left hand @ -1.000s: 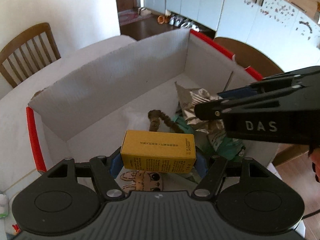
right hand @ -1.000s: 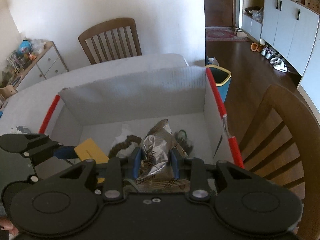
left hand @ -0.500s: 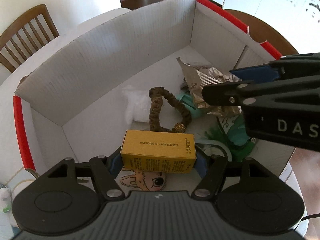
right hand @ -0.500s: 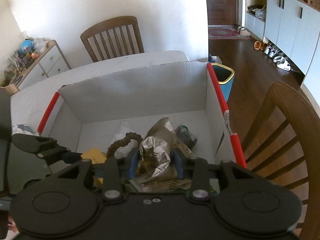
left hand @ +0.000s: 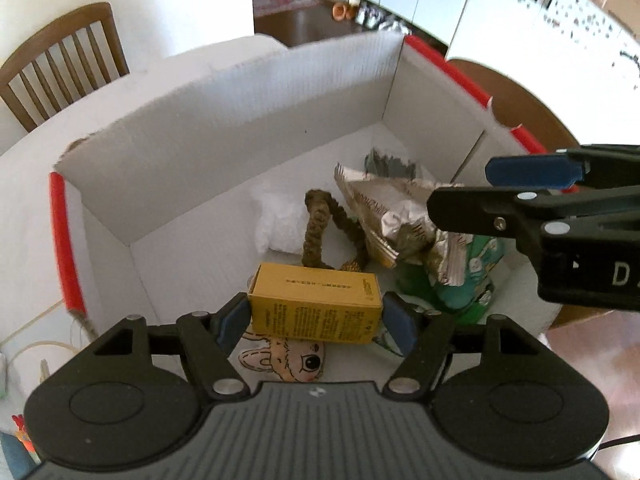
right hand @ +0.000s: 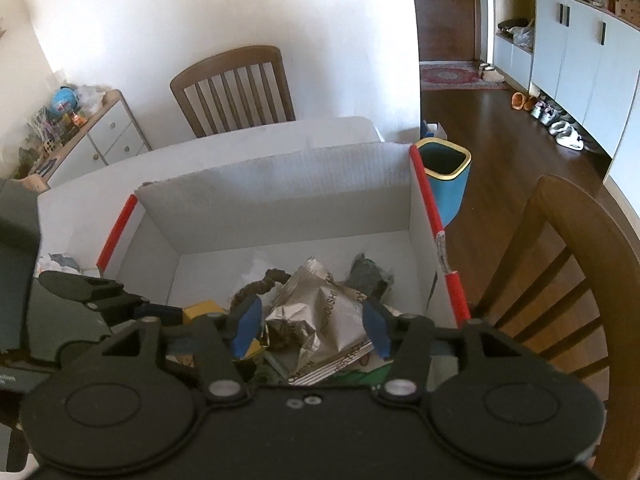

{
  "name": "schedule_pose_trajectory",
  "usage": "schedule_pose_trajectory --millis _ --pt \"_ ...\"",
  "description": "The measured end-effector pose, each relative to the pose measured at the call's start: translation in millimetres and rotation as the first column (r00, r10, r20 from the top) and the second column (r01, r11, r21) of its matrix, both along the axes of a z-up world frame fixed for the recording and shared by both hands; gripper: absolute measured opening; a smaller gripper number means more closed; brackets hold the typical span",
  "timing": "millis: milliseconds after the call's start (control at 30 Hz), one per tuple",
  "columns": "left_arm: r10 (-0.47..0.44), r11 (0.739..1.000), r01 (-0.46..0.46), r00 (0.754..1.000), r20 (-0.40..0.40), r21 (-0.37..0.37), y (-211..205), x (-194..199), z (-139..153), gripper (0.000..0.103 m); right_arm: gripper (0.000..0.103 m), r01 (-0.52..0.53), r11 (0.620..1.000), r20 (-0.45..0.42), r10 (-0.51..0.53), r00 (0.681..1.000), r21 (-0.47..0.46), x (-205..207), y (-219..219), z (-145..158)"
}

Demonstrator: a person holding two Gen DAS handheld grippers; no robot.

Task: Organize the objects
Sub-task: 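Lower the yellow box and foil bag into the box and open both grippers, then withdraw both grippers from the box back toward the table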

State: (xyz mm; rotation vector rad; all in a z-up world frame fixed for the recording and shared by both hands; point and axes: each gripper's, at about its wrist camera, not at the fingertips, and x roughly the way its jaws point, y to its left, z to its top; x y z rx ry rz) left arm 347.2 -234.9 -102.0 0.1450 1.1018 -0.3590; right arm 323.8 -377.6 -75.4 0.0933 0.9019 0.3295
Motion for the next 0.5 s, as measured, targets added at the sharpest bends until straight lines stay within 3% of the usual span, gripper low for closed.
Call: schedule_pose_trajectory --millis 300,500 --pt "0.008 0.996 0.003 0.992 0.126 -0.087 25.5 -38.5 39.0 0.072 0.064 -0.002 1.0 0.038 0.001 0.999 0.025 -19.2 4.1 23.3" --pt "0.088 0.985 -0.058 0.979 0.182 -0.165 56.8 -49.5 66.5 0.072 0.075 -0.007 0.998 0.07 0.003 0.998 0.056 -37.1 17.1 44.6"
